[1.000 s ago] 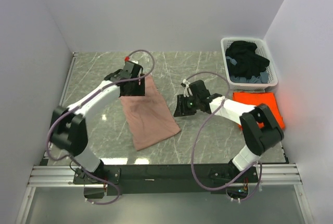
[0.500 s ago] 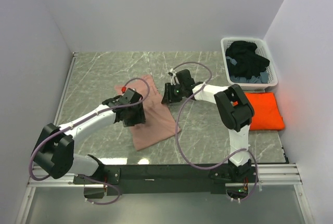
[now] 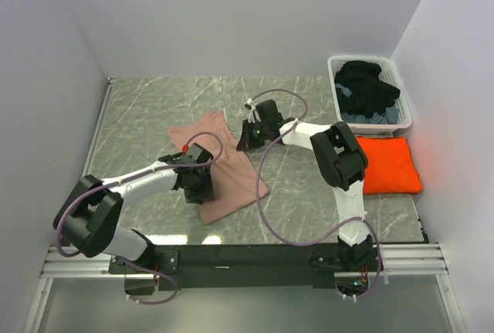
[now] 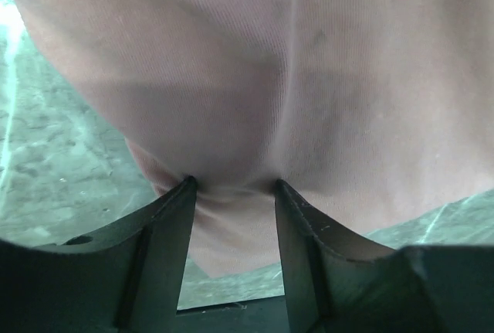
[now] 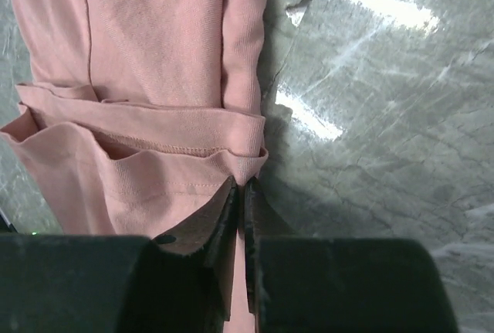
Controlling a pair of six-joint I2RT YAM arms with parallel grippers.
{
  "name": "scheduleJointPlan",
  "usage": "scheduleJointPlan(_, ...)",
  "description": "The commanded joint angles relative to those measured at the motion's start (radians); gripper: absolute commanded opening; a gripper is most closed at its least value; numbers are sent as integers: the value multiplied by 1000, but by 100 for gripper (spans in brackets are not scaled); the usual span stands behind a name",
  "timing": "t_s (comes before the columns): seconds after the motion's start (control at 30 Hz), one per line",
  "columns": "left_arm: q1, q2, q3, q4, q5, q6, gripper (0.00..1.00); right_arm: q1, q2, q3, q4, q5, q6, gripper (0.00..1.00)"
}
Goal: Fold and stack the t-shirts
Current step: Fold the tshirt
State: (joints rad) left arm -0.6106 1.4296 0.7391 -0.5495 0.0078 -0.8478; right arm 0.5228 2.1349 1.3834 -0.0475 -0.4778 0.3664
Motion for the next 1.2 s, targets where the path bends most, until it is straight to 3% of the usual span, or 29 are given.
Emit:
scheduleJointPlan(0.0,-6,6,-55,26,40,-10,52,-7,14,52,-20,48,0,8)
scheduleJointPlan(0.27,-6,-6,-118,26,35,-17,51,-44,5,42,-12,73,48,2)
scheduleJointPlan(0.47,-6,-5,-115,2,6,-13,50,-60,20,77,-46,68,43,5)
scheduleJointPlan(0.63,-3,-1,-90,-10,-5,-13,52,-60,-16,66,-69,41,42,22)
scheduleJointPlan(0.77,0,54,-26,-21,-87,22,52,-60,-139,-56,-77,56,51,40)
scheduleJointPlan(1.0,97,115,163,-10,-169,150,55,-64,-403,-328,-101,91,127,50)
scheduleJointPlan(1.17,132,57,186,-55,-200,158,71,-63,-521,-535,-20,4,233,54)
